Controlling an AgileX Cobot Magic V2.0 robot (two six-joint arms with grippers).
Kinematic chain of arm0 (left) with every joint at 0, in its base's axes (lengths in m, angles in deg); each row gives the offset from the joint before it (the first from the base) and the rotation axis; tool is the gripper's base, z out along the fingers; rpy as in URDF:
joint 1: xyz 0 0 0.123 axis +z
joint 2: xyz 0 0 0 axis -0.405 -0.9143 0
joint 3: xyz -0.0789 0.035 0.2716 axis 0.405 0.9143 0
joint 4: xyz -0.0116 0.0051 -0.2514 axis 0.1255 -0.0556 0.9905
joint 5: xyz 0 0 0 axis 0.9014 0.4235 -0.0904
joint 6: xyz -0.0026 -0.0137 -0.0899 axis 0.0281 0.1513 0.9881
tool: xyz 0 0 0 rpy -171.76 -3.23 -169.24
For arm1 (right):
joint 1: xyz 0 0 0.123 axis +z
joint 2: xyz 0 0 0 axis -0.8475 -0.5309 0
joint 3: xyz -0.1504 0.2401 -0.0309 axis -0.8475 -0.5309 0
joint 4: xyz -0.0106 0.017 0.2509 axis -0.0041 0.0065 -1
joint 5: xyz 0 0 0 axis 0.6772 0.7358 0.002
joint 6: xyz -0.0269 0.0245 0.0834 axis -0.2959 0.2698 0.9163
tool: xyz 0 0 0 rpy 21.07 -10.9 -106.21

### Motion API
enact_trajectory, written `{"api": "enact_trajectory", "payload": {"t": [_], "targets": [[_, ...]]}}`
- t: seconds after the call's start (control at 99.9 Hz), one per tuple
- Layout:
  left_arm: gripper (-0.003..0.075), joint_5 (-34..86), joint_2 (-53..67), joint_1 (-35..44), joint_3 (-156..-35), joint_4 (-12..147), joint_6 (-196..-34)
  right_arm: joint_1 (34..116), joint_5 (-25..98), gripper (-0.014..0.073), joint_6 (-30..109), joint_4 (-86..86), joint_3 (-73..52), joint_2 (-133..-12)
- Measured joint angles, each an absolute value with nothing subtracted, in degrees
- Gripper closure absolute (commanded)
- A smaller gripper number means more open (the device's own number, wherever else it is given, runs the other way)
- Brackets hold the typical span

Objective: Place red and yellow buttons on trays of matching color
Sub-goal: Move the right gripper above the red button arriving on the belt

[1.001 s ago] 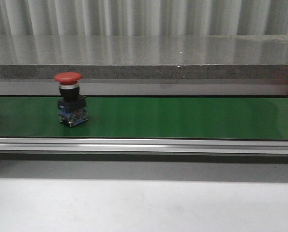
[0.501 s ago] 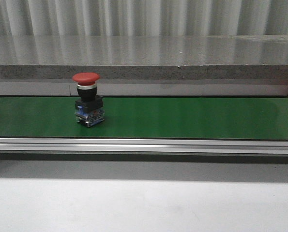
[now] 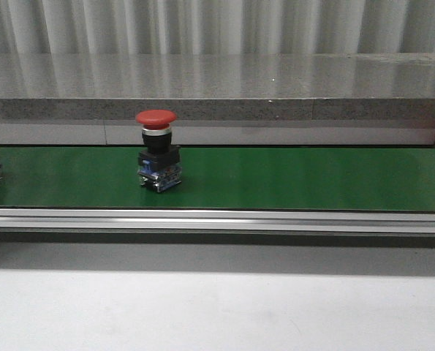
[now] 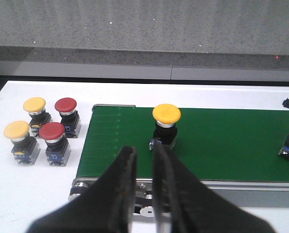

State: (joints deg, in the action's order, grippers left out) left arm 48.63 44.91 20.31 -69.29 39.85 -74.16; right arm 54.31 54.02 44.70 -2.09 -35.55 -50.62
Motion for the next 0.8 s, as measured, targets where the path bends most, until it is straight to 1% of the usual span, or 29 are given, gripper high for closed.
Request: {"api": "enact_trajectory", "payload": {"t": [0.21, 0.28, 0.351, 0.391, 0.401, 0.421, 0.431, 0.441, 0.471, 0.491, 0.521, 0.531, 0.541, 0.681, 0.801], "targets": [[0.0741, 48.8, 45.0, 20.3, -69.0, 40.0, -74.2, 54.3, 54.0, 0.0655, 44.7, -2.1, -35.6, -50.6], [0.0741, 48.8, 45.0, 20.3, -69.0, 40.0, -74.2, 54.3, 54.0, 0.06, 44.7, -2.3, -35.6, -50.6], [0.0741, 48.8, 45.0, 20.3, -69.0, 40.0, -74.2, 54.3, 54.3, 0.0463, 44.7, -3.7, -35.6, -50.6], [0.0741, 48.8, 45.0, 20.3, -69.0, 40.0, -74.2, 54.3, 54.6, 0.0347, 44.7, -4.9, -35.6, -50.6], [0.0741, 48.8, 45.0, 20.3, -69.0, 40.0, -74.2, 54.3, 54.8, 0.0303, 44.7, -5.4, -35.6, -50.6], [0.0741, 48.8, 45.0, 20.3, -69.0, 40.0, -74.2, 54.3, 54.8, 0.0259, 44.7, -6.2, -35.6, -50.6], [0.0741, 48.8, 45.0, 20.3, -69.0, 40.0, -74.2, 54.3, 54.9, 0.0214, 44.7, -6.4, -35.6, -50.6], [0.0741, 48.8, 45.0, 20.3, -69.0, 40.0, -74.2, 54.3, 54.9, 0.0191, 44.7, -6.9, -35.6, -50.6], [0.0741, 48.8, 45.0, 20.3, -69.0, 40.0, -74.2, 54.3, 54.9, 0.0079, 44.7, -7.8, -35.6, -50.6], [0.0741, 48.8, 45.0, 20.3, -69.0, 40.0, -74.2, 54.3, 54.9, 0.0037, 44.7, -8.4, -35.6, -50.6], [0.0741, 48.8, 45.0, 20.3, -69.0, 40.0, -74.2, 54.3, 54.9, -0.0055, 44.7, -9.2, -35.6, -50.6], [0.0741, 48.8, 45.0, 20.3, -69.0, 40.0, -74.2, 54.3, 54.9, -0.007, 44.7, -9.3, -35.6, -50.6], [0.0741, 48.8, 45.0, 20.3, -69.0, 40.0, -74.2, 54.3, 54.9, -0.0076, 44.7, -9.7, -35.6, -50.6], [0.0741, 48.8, 45.0, 20.3, -69.0, 40.0, -74.2, 54.3, 54.9, -0.0008, 44.6, -11.8, -35.6, -50.6], [0.0741, 48.8, 45.0, 20.3, -69.0, 40.0, -74.2, 54.4, 56.3, 0.0003, 42.4, -12.3, -35.4, -52.0]]}}
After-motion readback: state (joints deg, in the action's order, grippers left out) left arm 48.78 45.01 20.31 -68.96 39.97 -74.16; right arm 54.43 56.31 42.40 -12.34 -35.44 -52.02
